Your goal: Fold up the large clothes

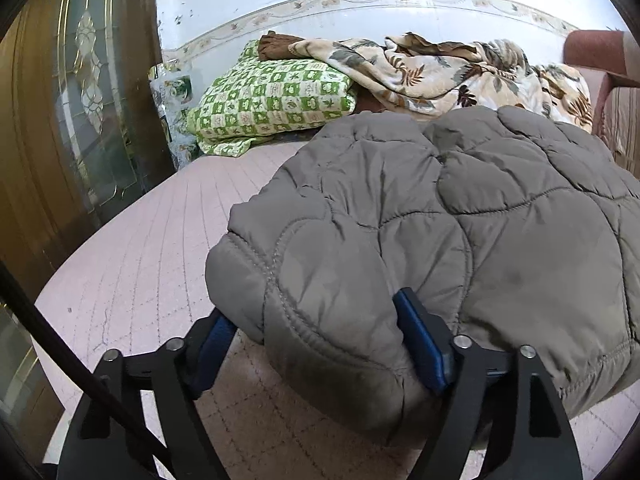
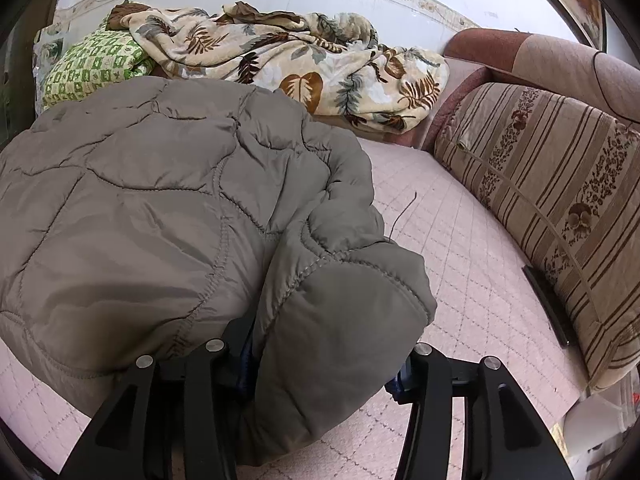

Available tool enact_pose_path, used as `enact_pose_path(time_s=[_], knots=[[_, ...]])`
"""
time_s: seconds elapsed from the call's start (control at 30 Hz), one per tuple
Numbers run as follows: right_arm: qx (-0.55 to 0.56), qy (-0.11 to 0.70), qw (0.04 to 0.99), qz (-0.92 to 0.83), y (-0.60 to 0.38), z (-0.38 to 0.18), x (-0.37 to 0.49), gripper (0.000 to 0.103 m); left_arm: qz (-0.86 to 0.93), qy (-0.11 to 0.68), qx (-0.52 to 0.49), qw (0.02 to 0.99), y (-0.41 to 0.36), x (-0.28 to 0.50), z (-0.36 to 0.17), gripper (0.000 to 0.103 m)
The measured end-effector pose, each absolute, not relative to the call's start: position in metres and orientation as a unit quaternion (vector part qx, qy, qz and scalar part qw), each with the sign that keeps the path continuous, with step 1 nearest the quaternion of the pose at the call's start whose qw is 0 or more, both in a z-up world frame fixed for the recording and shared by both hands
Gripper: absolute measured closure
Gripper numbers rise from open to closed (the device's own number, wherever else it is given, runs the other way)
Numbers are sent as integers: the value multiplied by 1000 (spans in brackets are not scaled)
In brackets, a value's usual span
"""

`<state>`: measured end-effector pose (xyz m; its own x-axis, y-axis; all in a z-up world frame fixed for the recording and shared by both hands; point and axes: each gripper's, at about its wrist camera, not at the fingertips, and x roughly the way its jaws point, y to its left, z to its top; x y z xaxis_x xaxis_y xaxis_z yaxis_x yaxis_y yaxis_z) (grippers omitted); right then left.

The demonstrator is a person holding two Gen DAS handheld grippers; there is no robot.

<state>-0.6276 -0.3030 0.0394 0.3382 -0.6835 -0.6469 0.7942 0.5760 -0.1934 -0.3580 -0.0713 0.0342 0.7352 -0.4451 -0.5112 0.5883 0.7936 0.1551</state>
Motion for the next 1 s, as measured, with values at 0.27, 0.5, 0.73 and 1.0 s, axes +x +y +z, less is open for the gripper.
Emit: enact_pose_path(time_s=[0.27,0.5,0.73,1.0], knots=[[129,339,814,-453,-313,37,-638,36,-287,238,134,918,-64,-351,31,12],[292,267,813,-426,-327,44,-694,16,-315,288,114,897,-38,-345,50,12],[270,147,817,-488,-281,83,-748,16,-258,228,91,935,0,-368,81,12],[220,171,872,-403,-265,90,-695,56,-339,193,109,914,-27,-390,94,12]])
